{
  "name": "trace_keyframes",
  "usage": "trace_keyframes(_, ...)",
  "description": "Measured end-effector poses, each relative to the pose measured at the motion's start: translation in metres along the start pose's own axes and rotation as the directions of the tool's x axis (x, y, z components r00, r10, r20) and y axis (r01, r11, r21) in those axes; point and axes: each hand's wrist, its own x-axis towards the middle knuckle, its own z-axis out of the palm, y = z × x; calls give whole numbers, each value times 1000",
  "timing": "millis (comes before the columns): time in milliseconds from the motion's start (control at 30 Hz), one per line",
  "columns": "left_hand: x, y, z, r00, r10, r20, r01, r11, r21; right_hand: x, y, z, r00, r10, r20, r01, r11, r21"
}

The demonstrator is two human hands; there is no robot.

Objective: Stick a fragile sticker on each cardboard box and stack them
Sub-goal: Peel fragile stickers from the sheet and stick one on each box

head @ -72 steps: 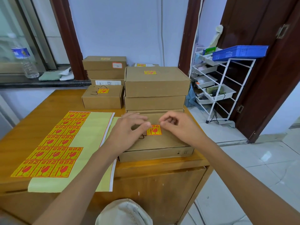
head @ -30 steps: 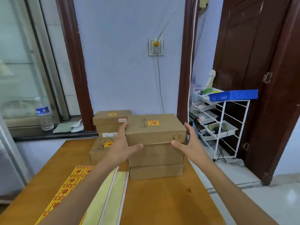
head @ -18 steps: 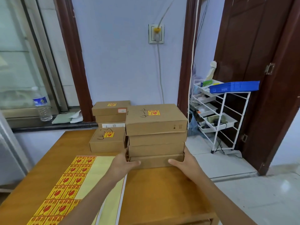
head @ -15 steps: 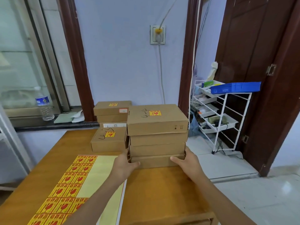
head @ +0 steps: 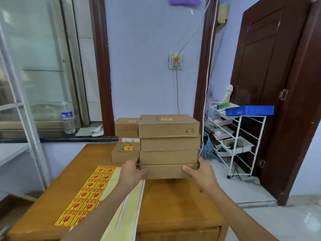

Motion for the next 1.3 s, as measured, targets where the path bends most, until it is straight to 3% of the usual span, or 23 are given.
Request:
trace_keyframes(267, -24, -10, -105, 995, 35, -92, -27, 996, 91, -27, -86, 41, 994, -95, 48, 92, 994, 59)
trace_keyframes(667, -17, -128, -286, 969, -44, -244, 98, 972, 213, -32, -205, 247, 971, -145, 190, 122, 984, 129)
trace_keyframes(833, 22, -183, -318, 963, -71, -259, 136, 961, 242, -15, -217, 322, 974, -113, 196, 92, 989, 115)
trace_keyframes(1100, 96, -256, -291, 985, -146, -90, 153, 985, 76, 24, -197, 363, 982, -46, 184, 70, 990, -126)
trace_keyframes(1300, 150, -273, -267, 992, -122, -33, 123, 991, 56, 67, -188, 353, 957, -201, 209, 286, 773, -566)
